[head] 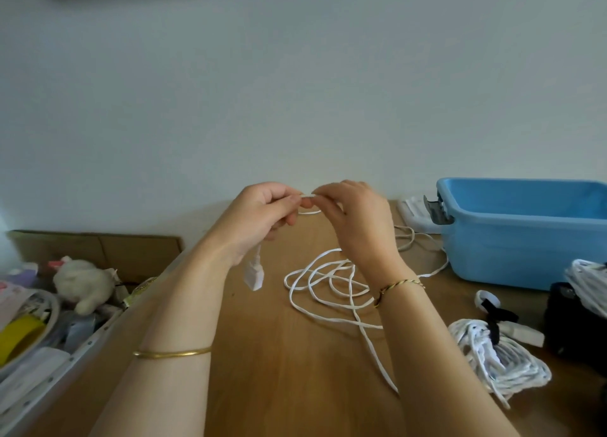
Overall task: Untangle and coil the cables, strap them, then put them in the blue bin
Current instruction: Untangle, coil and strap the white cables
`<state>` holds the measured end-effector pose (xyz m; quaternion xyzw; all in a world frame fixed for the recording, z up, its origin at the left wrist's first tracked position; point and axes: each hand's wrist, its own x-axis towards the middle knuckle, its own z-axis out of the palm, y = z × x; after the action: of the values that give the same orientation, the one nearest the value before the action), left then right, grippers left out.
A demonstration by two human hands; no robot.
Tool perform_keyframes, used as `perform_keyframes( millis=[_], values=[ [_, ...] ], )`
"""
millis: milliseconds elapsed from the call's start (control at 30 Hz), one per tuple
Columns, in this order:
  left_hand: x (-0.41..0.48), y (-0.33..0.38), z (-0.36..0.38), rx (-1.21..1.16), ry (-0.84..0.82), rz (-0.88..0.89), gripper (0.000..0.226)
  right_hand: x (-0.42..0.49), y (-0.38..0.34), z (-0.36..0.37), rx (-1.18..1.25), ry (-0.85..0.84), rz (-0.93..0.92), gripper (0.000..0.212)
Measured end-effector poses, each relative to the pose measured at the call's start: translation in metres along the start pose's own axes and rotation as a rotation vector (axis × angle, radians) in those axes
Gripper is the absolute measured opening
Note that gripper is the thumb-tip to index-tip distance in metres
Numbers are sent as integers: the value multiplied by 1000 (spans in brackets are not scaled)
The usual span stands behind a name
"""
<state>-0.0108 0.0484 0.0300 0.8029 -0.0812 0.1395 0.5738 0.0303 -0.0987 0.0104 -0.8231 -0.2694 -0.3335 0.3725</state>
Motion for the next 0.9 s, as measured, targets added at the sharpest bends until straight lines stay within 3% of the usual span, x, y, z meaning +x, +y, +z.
perform_keyframes(
  millis=[167, 300, 433, 500, 567, 767, 900],
  values=[
    [-4, -5, 2, -212, -202, -95, 19, 1, 9, -9, 330, 149, 261, 14],
    [-8, -4, -2, -436, -501, -139, 20, -4, 10, -6, 430, 166, 366, 17],
    [-6, 0, 0, -724, -527, -142, 23, -6, 9, 4, 440, 160, 443, 20],
    [-3, 2, 2, -932, -475, -107, 17, -7, 9, 9, 409, 40, 430, 21],
    [1, 3, 1, -1082, -318, -68, 24, -10, 9, 13, 389, -143, 382, 21],
    [12, -4, 0, -1031, 152, 63, 23, -15, -4, 15, 535, -605, 336, 22],
    [14, -5, 5, -1020, 306, 131, 29, -13, -12, 2, 473, -786, 310, 23]
  ],
)
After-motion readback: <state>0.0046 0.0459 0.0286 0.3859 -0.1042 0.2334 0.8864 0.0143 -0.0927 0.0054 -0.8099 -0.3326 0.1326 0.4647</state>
